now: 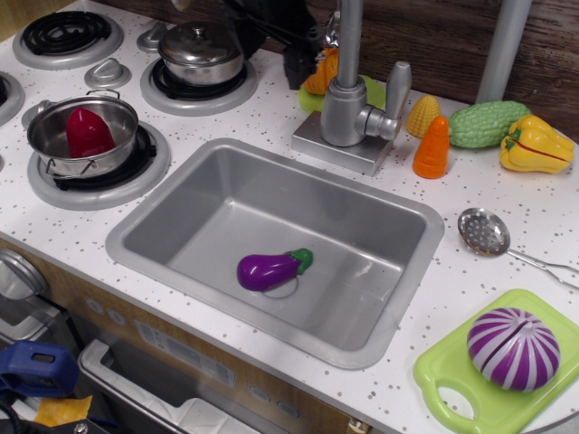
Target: Turn faucet front to left
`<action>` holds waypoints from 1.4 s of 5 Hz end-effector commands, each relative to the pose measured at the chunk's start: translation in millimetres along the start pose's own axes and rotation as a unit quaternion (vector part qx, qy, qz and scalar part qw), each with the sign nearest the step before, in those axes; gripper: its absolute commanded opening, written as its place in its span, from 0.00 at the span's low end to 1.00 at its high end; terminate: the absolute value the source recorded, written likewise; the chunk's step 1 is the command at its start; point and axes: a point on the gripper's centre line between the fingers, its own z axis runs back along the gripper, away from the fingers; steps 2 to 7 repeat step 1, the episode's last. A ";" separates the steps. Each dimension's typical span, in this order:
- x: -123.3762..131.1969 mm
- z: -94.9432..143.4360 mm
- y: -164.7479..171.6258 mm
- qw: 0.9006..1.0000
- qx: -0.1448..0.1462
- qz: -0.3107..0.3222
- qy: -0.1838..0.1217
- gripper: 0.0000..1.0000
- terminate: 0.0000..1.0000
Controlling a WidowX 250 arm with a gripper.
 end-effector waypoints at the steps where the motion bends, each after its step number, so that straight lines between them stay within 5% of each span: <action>1: 1.9 26.0 -15.6 1.000 -0.003 0.030 0.002 1.00 1.00; 7: 1.9 26.0 -15.6 1.000 -0.003 0.030 0.002 1.00 1.00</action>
